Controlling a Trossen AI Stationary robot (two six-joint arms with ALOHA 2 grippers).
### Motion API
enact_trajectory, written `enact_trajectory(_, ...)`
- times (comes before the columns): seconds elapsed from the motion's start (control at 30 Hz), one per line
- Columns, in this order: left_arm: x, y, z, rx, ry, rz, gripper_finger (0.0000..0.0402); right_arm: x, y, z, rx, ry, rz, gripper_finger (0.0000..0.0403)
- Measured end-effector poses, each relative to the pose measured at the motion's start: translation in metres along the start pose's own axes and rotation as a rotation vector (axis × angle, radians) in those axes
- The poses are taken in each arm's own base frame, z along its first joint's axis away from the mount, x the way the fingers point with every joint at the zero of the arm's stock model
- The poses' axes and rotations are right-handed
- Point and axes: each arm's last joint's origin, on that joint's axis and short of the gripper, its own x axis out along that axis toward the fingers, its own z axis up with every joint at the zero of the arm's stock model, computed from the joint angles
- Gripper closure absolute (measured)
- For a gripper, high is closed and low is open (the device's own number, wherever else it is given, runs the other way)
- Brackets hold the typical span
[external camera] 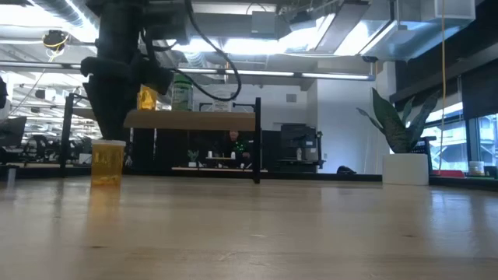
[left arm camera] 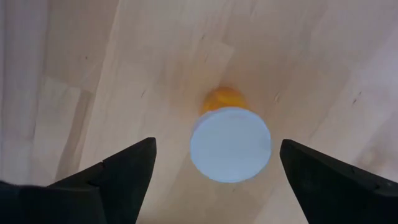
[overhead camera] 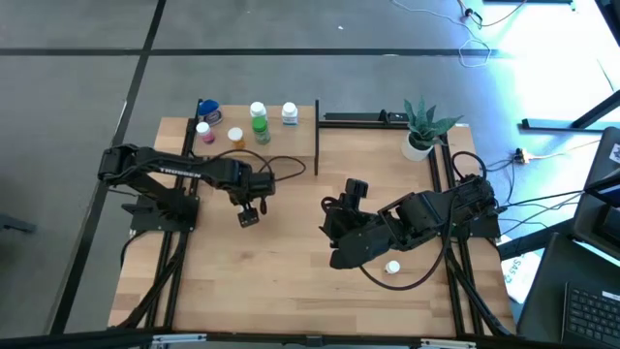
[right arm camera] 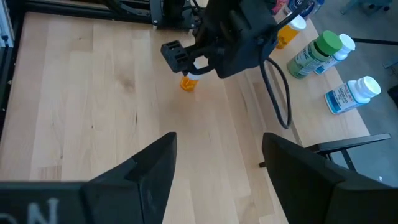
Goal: Pick and place medicine bottles onto shelf by color
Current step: Put the orange pill bottle on the shelf
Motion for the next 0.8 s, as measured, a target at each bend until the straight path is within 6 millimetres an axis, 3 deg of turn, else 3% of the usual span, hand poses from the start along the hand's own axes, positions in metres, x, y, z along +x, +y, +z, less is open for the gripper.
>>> enact_trajectory(0.4,0.017,0.006,-0.003,0.020,-0.026,-0.004,0.0063,0.000,0.000,0.000,0.000,0.000,0.000,0.0163)
enact_trajectory(0.8,0.017,0.008,-0.003,-0.014,-0.028,0.017,0.0063,0.000,0.000,0.000,0.000,0.000,0.000,0.0163)
